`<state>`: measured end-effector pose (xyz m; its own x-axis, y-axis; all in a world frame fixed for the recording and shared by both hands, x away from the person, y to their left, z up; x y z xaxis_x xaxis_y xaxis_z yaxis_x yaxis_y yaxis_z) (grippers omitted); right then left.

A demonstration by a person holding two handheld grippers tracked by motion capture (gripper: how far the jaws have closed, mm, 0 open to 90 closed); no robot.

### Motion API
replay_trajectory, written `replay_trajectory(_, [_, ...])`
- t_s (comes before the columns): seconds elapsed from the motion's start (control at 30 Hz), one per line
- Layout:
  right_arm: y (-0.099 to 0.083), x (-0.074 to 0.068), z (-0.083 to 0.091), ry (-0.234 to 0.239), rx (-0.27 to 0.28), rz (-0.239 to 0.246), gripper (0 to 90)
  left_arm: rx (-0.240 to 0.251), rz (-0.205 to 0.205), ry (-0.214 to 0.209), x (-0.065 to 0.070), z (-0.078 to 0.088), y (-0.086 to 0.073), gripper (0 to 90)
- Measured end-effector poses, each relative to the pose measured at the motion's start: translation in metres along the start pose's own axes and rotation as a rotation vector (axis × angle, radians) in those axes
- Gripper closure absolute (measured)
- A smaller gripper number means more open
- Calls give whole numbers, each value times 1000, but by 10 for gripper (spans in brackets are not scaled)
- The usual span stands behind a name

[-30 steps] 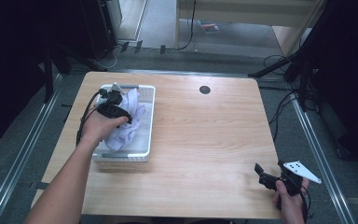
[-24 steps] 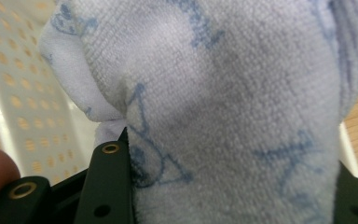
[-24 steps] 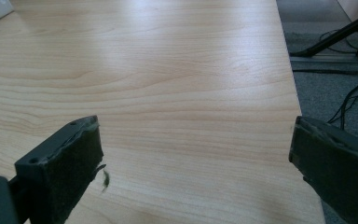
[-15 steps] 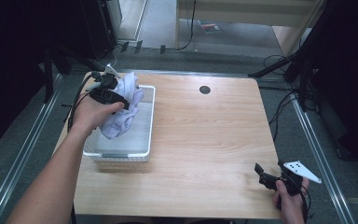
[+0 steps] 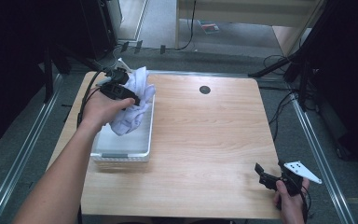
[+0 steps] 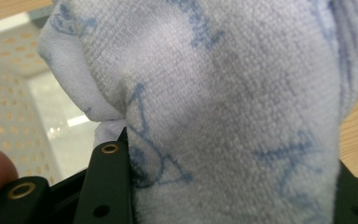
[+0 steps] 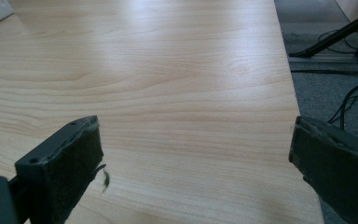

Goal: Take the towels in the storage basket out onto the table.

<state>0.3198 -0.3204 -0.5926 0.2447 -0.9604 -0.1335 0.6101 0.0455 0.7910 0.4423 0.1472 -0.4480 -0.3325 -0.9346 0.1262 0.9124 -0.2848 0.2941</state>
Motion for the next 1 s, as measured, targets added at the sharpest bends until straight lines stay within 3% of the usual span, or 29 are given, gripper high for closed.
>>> replay_trajectory(0.03, [0,0,0,-1,-1,0,25,3,-6,-13,9,-2,3,514])
replay_trajectory(0.13, [0,-1,0,-3,0,7,25,-2,-23,-12,18,-6,6,514])
replay_trajectory(0.17, [0,-1,0,-5,4,11,25,-6,-36,-15,28,-11,8,514])
replay_trajectory(0.33, [0,-1,1,-7,6,11,25,-15,-61,-22,47,-19,14,514])
replay_trajectory(0.43, [0,-1,1,-4,8,10,25,-26,-89,-26,66,-27,19,514])
replay_trajectory(1.0, [1,-2,1,1,13,7,34,-51,-145,-69,128,-68,34,509])
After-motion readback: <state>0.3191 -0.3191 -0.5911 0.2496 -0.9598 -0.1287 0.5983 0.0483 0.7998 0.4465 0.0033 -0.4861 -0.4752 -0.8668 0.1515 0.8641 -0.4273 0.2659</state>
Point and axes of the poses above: each handheld gripper's, and its own axes: z roughly backward along the jaws, y roughly out of its top, x roughly to its right, the point moved 10 cm from there along -z, roughly forward along the jaws, and after that the axes turned 9 degrees about -x, right-handed, at the moved point
